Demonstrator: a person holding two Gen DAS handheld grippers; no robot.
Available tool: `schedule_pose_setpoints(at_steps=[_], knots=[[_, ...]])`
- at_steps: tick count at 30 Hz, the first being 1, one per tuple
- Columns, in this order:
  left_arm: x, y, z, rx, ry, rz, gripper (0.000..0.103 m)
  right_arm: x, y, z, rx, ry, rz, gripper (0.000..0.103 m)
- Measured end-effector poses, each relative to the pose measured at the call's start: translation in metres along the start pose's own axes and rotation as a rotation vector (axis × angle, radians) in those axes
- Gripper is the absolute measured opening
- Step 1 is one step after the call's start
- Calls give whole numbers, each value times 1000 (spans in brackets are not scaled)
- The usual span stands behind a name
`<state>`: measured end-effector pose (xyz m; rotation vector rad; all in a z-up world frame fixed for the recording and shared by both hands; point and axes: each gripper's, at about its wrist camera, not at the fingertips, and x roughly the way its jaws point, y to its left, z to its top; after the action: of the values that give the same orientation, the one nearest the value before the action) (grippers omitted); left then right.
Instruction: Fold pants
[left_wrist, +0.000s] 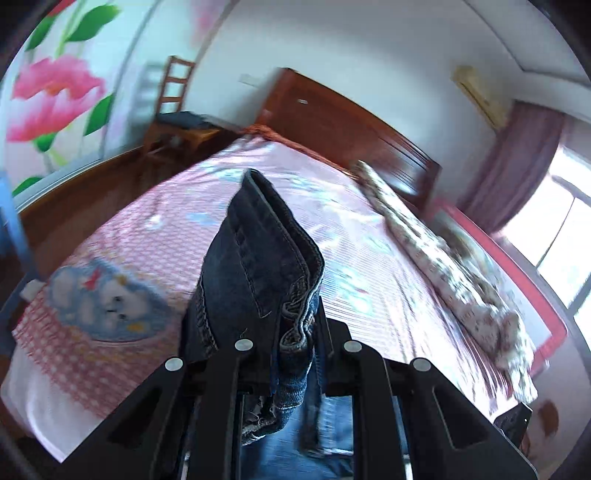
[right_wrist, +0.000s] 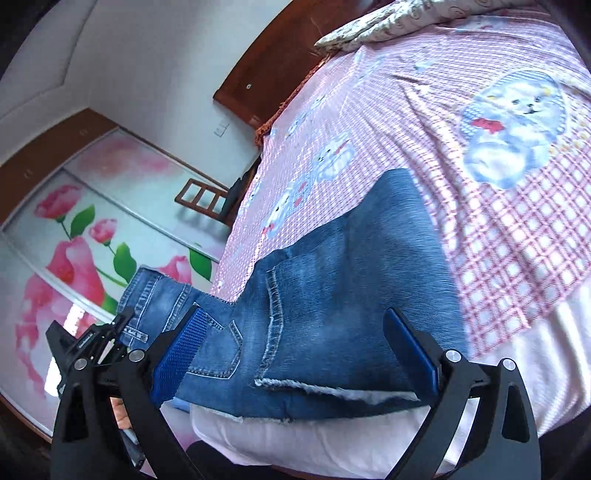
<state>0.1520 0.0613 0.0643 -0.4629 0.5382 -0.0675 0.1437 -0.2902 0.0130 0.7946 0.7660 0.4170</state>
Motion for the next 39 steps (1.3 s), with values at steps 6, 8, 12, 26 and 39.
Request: schedule_pose_setpoints(at_steps=[6,8,12,26,39], knots=[[27,-67,-37,130,111,-133,13,-50,-48,-7,120,-76,-28,95],[40,-90,-56,177,155,-161,14,-58,-59,-9,150,-90,-35,95],[72,-133,-106,308,258,-165,16,-71,-71,-13,182,-116,-47,95],[-36,-77,-108,319,148,-275,87,-55,-51,1,179,-38,40,95],[-30,88,-118,-84,179,-83,90,61,-8,29,127,175,-166,95]])
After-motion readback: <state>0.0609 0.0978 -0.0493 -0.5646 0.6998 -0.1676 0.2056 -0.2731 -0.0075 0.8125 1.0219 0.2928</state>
